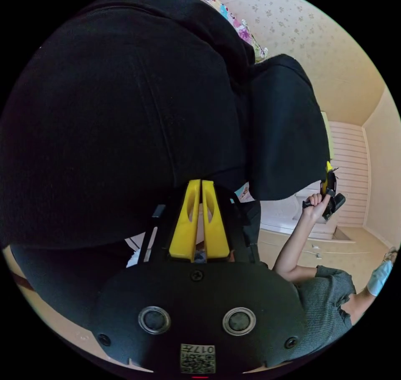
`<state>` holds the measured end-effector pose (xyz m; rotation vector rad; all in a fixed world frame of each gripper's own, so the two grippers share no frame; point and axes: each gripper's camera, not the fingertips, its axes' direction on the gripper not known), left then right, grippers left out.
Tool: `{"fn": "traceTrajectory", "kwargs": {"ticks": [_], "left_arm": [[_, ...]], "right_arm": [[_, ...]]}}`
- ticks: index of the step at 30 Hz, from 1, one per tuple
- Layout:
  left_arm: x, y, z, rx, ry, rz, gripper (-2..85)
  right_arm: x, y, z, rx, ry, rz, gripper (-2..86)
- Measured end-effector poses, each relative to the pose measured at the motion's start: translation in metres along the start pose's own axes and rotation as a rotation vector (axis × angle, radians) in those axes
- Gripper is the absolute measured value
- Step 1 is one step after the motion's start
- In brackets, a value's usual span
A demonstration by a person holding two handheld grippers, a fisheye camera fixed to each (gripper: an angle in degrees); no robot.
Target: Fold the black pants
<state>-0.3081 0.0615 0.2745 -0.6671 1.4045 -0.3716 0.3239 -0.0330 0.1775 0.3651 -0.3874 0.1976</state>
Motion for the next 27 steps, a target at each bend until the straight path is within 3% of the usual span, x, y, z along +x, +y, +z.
{"fn": "traceTrajectory", "kwargs": {"ticks": [2,5,7,9,11,15,19,21,23,27], "left_arm": [[0.003,0.004,0.002,0.006,-0.006,0.004,-0.9],[0.015,0.013,0.006,0.025,-0.035,0.043,-0.9],[0.026,0.020,0.007,-0.002,-0.056,0.075,-0.9],[0.043,0.031,0.001,-0.014,-0.135,0.099,-0.9],[0.056,0.044,-0.016,0.080,-0.189,0.116,-0.9],[0.072,0.042,-0.049,0.253,-0.191,0.166,-0.6],[0.058,0.005,-0.023,0.117,-0.327,0.078,-0.6],[0.055,-0.003,0.005,0.043,-0.438,0.153,-0.6],[0.060,0.006,0.009,0.042,-0.478,0.229,-0.6],[0.057,0.029,0.007,-0.002,-0.653,0.245,-0.7]], "right_arm": [[0.041,0.013,-0.010,-0.011,0.164,0.119,4.0],[0.119,0.049,-0.001,-0.237,0.297,0.417,5.6],[0.139,0.076,-0.006,-0.272,0.273,0.502,5.9],[0.138,0.100,-0.020,-0.185,0.230,0.528,5.1],[0.134,0.102,-0.018,-0.169,0.192,0.511,3.0],[0.118,0.064,0.033,-0.318,0.109,0.372,1.2],[0.094,0.044,0.104,-0.516,0.219,0.175,0.6],[0.090,0.065,0.149,-0.697,0.346,0.066,0.5],[0.078,0.076,0.138,-0.631,0.384,-0.021,0.4],[0.063,0.101,0.109,-0.714,0.502,-0.034,0.4]]}}
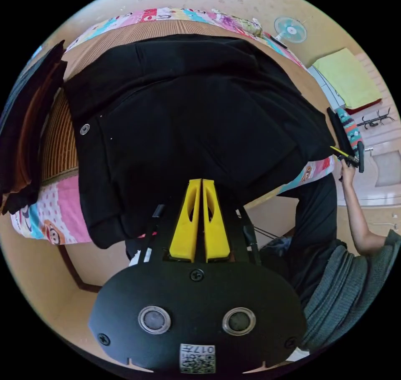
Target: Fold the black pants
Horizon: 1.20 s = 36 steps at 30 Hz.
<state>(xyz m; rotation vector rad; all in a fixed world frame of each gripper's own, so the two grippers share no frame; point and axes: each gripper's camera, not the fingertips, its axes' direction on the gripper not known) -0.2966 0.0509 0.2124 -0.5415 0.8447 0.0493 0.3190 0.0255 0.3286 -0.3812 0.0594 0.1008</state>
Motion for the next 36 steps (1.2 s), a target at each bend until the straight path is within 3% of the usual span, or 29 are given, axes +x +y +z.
{"fn": "traceTrajectory", "kwargs": {"ticks": [5,8,11,18,22,25,27,32,36], "left_arm": [[-0.026,0.010,0.005,-0.016,0.052,-0.106,-0.8],[-0.023,0.006,0.010,-0.006,0.059,-0.163,-0.8],[-0.018,-0.002,0.027,0.019,0.067,-0.229,-0.8],[-0.024,-0.012,0.044,0.058,0.156,-0.415,-1.0],[-0.016,-0.023,0.049,0.052,0.114,-0.427,-1.0],[-0.014,-0.031,0.053,0.044,0.095,-0.433,-1.0],[-0.019,-0.035,0.057,0.049,0.111,-0.447,-0.9],[-0.024,-0.047,0.063,0.029,0.095,-0.437,-1.0],[-0.041,-0.052,0.069,0.006,0.148,-0.459,-1.0]], "right_arm": [[0.036,0.031,-0.006,-0.052,-0.154,0.227,0.6],[0.044,0.024,-0.048,0.143,-0.267,0.260,1.1],[0.034,-0.013,-0.082,0.342,-0.436,0.147,2.4],[0.002,-0.173,-0.011,0.137,-0.708,0.051,12.7],[-0.032,-0.217,0.004,0.056,-0.664,0.012,12.1],[-0.066,-0.246,-0.004,-0.109,-0.534,-0.170,5.1],[-0.050,-0.263,-0.049,-0.024,-0.437,-0.232,4.4],[0.051,-0.313,-0.146,0.267,-0.375,-0.043,4.9],[0.093,-0.345,-0.157,0.262,-0.340,0.160,7.6]]}}
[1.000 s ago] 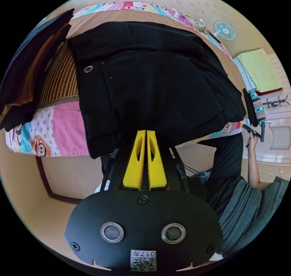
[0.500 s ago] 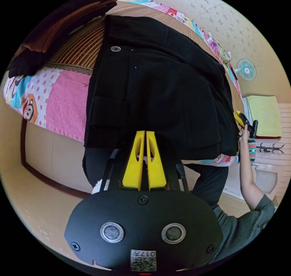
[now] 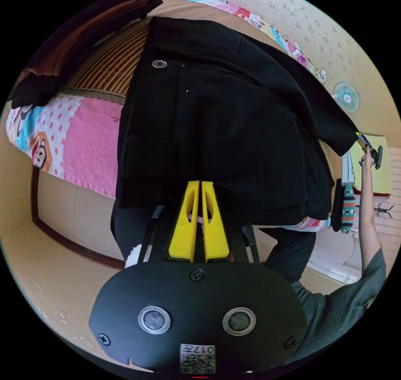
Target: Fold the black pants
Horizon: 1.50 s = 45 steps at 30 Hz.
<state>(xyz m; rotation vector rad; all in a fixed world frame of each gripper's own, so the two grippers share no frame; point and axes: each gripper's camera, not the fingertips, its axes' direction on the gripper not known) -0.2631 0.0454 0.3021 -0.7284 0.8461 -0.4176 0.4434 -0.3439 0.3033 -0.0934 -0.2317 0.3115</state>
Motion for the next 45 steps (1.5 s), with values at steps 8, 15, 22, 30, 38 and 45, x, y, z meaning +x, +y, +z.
{"fn": "traceTrajectory", "kwargs": {"ticks": [8,15,22,30,38,45], "left_arm": [[-0.020,-0.014,0.009,-0.027,0.012,-0.003,-1.0],[-0.047,-0.008,0.017,0.009,0.043,0.081,-0.7],[-0.087,0.070,-0.014,0.332,0.166,0.087,4.8],[-0.175,0.130,0.019,0.467,0.320,-0.321,14.1],[-0.155,0.113,0.076,0.391,0.423,-0.259,15.0],[-0.164,0.150,0.081,0.471,0.477,-0.213,4.6]], "right_arm": [[-0.029,0.070,0.144,-0.391,0.115,-0.213,1.5],[0.030,0.130,0.107,-0.204,0.110,-0.234,0.7],[0.107,0.144,0.037,-0.437,-0.254,-0.047,0.9],[0.208,0.339,-0.050,-0.140,-0.804,0.236,0.6],[0.232,0.411,-0.070,-0.052,-0.837,0.413,0.6],[0.216,0.389,-0.074,-0.130,-0.781,0.350,1.2]]}}
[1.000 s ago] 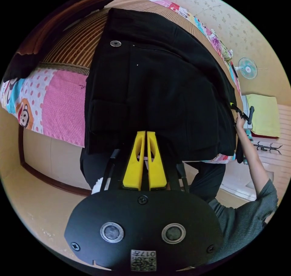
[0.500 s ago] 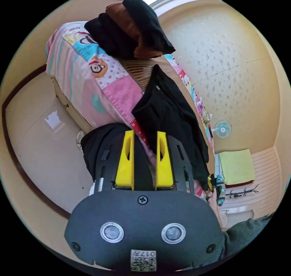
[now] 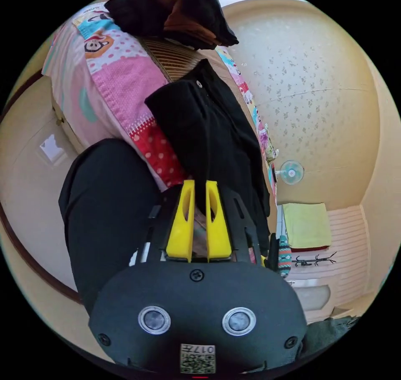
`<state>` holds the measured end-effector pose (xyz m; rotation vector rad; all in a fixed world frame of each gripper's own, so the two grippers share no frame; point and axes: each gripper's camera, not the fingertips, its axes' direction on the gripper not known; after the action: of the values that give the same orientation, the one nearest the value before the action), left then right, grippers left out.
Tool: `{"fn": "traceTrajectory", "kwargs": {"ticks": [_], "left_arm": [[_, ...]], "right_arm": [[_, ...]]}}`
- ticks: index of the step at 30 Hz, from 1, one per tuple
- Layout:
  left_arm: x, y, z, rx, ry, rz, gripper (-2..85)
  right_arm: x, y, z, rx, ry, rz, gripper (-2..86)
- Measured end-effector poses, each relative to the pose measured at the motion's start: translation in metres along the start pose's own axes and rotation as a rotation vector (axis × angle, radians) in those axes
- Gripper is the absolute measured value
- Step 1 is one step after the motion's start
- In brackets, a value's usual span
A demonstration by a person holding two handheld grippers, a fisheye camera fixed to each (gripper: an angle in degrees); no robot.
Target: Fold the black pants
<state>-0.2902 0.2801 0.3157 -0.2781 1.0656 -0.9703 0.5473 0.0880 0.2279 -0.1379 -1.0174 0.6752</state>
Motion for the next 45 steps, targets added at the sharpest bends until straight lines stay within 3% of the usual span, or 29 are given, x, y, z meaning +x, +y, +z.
{"fn": "traceTrajectory", "kwargs": {"ticks": [4,6,15,20,23,26,29,33,38,40,42,43,45], "left_arm": [[0.026,0.000,-0.033,-0.035,0.001,0.207,4.1],[0.031,0.002,-0.070,0.048,0.034,0.275,3.8],[0.007,0.039,-0.126,0.195,0.008,0.290,3.6],[-0.008,0.058,-0.138,0.247,-0.030,0.272,3.6],[-0.002,0.061,-0.142,0.248,-0.069,0.311,3.8],[0.021,0.055,-0.142,0.273,-0.138,0.394,4.0],[0.056,0.022,-0.128,0.291,-0.203,0.497,4.2],[0.094,-0.075,-0.081,0.316,-0.138,0.506,5.0],[0.096,-0.190,0.015,0.255,-0.163,0.313,7.2],[0.078,-0.187,0.034,0.308,-0.114,0.157,10.2],[0.073,-0.144,0.055,0.382,-0.074,0.180,10.8],[0.074,-0.133,0.063,0.369,-0.081,0.207,10.4],[0.079,-0.102,0.106,0.174,-0.152,0.320,8.6]], "right_arm": [[0.008,0.001,-0.015,0.103,-0.011,0.078,2.7],[0.019,0.002,-0.024,0.167,-0.055,0.134,4.9],[0.044,0.006,-0.041,0.361,-0.123,0.228,10.8],[0.049,-0.002,-0.043,0.374,-0.101,0.237,7.1],[0.027,-0.014,-0.038,0.327,-0.117,0.087,3.1],[-0.015,-0.035,-0.033,0.294,0.032,-0.067,1.8],[-0.067,-0.084,-0.016,0.278,0.135,-0.255,1.5],[-0.137,-0.206,0.044,0.189,0.259,-0.369,2.2],[-0.161,-0.340,0.133,0.084,0.353,-0.265,6.3],[-0.158,-0.347,0.151,0.150,0.318,-0.202,10.7],[-0.151,-0.329,0.183,0.159,0.293,-0.281,9.6],[-0.146,-0.322,0.193,0.138,0.302,-0.302,8.5],[-0.109,-0.301,0.246,-0.081,0.424,-0.307,3.9]]}}
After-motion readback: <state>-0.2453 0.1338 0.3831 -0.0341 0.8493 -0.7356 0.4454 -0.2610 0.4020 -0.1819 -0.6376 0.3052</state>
